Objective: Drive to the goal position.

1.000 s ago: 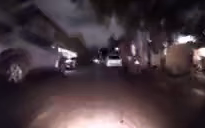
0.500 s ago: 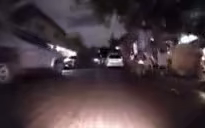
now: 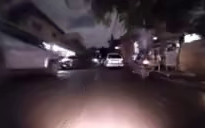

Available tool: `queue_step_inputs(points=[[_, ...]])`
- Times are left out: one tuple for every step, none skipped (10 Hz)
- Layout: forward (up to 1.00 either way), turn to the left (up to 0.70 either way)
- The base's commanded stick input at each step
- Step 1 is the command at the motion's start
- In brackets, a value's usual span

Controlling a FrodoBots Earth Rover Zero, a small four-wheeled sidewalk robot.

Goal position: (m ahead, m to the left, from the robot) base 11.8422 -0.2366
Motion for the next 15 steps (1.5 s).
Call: queue_step_inputs(points=[[1.0, 0.0], [1.0, 0.0], [1.0, 0.0], [1.0, 0.0], [1.0, 0.07], [1.0, 0.27], [1.0, 0.13], [1.0, 0.0], [1.0, 0.0], [1.0, 0.0], [1.0, 0.0], [1.0, 0.0], [1.0, 0.0], [1.0, 0.0], [1.0, 0.0]])
